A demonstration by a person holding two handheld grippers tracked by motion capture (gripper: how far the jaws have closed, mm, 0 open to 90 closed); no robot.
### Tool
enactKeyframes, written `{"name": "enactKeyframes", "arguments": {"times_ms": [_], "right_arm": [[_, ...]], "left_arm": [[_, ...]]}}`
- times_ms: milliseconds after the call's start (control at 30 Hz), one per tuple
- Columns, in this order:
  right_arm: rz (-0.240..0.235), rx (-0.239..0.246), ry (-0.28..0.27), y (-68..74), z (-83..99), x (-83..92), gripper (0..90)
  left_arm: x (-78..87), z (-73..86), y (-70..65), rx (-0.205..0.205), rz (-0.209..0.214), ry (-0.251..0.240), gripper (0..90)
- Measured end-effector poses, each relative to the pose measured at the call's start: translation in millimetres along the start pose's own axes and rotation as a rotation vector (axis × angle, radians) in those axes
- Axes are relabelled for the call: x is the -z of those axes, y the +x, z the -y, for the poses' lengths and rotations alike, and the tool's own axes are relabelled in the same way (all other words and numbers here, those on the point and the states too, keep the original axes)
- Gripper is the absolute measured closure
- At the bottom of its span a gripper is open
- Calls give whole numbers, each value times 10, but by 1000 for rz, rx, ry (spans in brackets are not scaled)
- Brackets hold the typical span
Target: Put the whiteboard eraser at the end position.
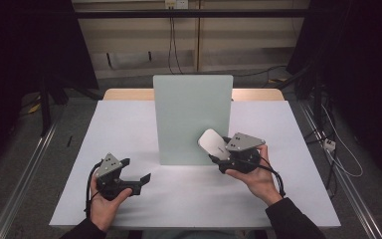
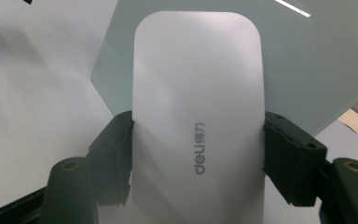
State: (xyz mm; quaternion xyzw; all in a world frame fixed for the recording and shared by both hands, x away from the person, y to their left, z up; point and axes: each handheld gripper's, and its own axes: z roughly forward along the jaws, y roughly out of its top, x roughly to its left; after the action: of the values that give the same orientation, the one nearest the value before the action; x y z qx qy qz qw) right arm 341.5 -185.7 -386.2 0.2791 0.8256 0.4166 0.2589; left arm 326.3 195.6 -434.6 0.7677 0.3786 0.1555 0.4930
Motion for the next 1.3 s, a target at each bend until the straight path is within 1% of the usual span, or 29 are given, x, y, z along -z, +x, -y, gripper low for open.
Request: {"name": "enactKeyframes", "arguments": {"times_ms": [133,400,467,600,633,667,800,867,1067,1167,1267,1300], "right_arm": [[-22,-5,9,7,1,3,313],[-89,-16,34,64,7,17,313],[-92,-10,39,77,8,21,313],[-118,-5,49,88,24,24,313],[-124,-10,53,97,28,25,313],[-133,-1,59,100,34,28,313],[-154,-3,70,118,47,23,313],[-164,-2,85,139,53,6,313],[-194,28,132,233,73,-88,313],[-229,51,159,273,64,-158,313],[-281,73,186,299,55,-221,313],[-287,81,190,314,55,-244,313]], "left_arm": [[5,-1,5,1,3,-1,53],[-4,-10,-7,-6,4,0,53],[-5,-14,-7,-9,3,-1,53],[-9,-16,-25,-19,8,6,53],[-9,-17,-29,-19,8,4,53],[-9,-17,-29,-19,7,3,53],[-11,-18,-25,-17,6,4,53],[-14,-21,-26,-20,9,4,53],[-9,-20,-22,-17,5,1,50],[-10,-23,-27,-16,7,0,50],[-13,-23,-26,-19,7,4,50],[-15,-23,-25,-18,6,3,50]]}}
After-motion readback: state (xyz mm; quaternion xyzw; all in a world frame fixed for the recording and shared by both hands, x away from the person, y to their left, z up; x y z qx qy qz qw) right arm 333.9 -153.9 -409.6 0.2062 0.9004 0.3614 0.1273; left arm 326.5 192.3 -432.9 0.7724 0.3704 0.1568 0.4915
